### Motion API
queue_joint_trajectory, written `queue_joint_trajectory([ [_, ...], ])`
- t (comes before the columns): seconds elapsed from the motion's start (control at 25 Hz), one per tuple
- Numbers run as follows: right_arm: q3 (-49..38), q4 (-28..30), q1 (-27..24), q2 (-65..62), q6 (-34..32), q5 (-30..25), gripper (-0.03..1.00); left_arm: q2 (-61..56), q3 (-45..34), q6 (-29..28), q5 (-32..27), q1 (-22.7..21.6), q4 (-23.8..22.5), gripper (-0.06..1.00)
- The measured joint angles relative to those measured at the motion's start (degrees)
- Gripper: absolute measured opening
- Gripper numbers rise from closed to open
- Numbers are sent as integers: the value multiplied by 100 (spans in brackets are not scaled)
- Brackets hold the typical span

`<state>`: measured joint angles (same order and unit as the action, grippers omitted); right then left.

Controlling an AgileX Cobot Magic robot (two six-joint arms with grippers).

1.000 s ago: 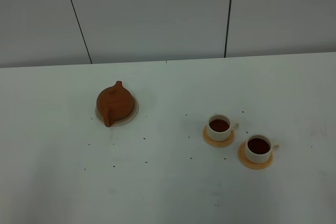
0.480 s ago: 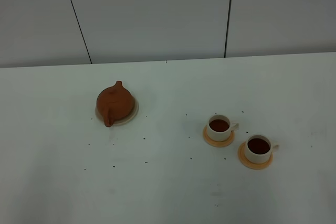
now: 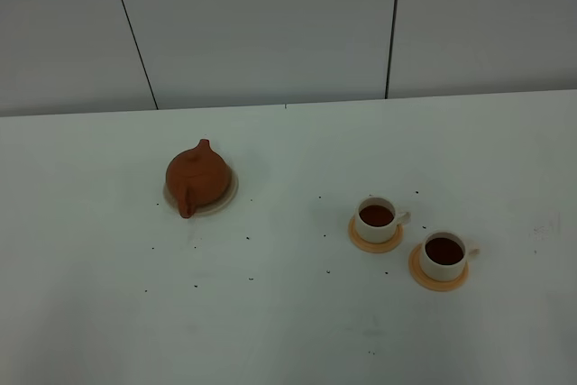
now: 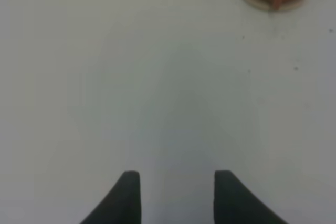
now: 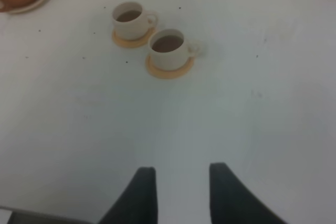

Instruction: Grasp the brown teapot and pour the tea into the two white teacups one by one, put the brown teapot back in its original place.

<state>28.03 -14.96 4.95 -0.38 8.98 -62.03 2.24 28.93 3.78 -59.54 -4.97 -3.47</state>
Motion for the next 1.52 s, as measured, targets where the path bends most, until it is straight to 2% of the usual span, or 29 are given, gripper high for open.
queue_joint_trajectory([
  [1.52, 0, 0, 0, 0, 0, 0, 24, -264, 0, 35, -2, 0, 23, 40],
])
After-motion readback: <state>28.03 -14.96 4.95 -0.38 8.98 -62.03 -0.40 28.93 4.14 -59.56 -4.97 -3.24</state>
